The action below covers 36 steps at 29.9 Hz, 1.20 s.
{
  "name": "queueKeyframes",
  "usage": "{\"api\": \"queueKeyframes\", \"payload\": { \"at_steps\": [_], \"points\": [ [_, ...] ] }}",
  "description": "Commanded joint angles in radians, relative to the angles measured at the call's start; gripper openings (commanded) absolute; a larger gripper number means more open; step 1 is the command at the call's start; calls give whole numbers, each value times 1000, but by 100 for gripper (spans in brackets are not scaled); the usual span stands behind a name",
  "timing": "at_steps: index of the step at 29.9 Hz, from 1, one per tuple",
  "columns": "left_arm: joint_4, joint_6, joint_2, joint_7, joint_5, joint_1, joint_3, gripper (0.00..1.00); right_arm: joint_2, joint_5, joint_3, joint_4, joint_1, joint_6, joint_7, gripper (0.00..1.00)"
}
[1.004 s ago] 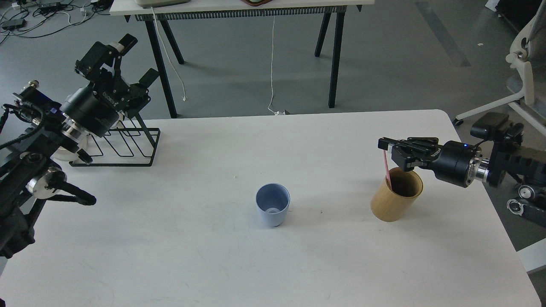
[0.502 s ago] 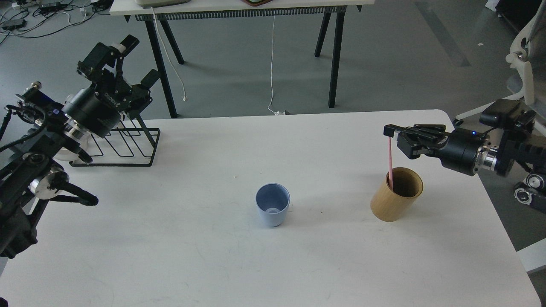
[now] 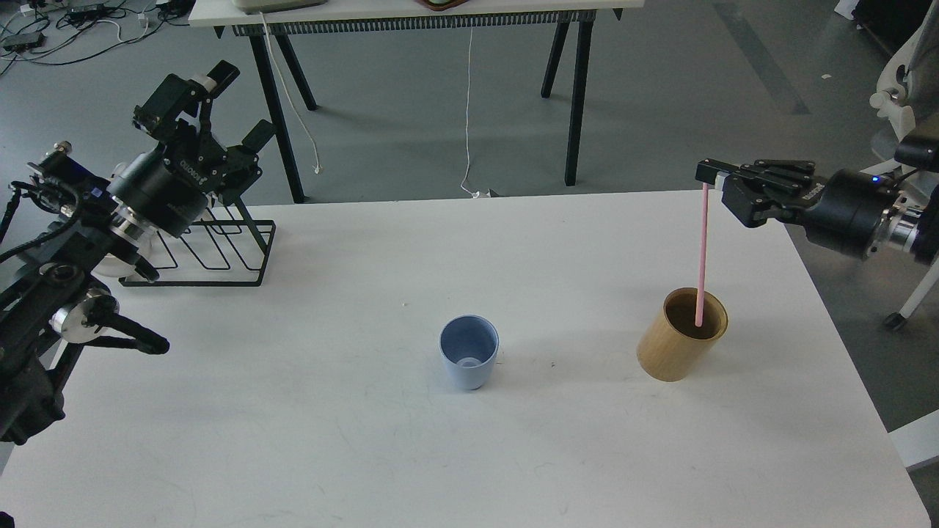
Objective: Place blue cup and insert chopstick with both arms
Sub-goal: 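Pull the pink stick straight up out of the tan cup, then carry the pink stick over the light-blue cup and lower it in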
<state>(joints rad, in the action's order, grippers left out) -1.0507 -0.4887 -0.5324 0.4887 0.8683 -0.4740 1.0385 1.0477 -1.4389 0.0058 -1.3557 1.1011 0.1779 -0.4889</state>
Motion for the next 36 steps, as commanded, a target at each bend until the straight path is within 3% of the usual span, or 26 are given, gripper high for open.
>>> {"api": "queueKeyframes", "payload": {
  "at_steps": [1,10,21,26,36],
  "points": [
    [0,0,0,0,0,0,0,99,18,0,2,-14,51,0,0,3],
    [52,0,-1,0,0,2,0,99,-30,72,2,-28,141,0,0,0],
    [130,0,-1,0,-3,5,0,99,-391,61,-7,95,197,17,0,0],
    [139,0,-5,0,-15,11,0,99,-552,31,-21,182,189,89,0,0],
    [155,0,-5,0,-15,14,0,99,-706,-23,-56,254,154,121,0,0]
  ]
}}
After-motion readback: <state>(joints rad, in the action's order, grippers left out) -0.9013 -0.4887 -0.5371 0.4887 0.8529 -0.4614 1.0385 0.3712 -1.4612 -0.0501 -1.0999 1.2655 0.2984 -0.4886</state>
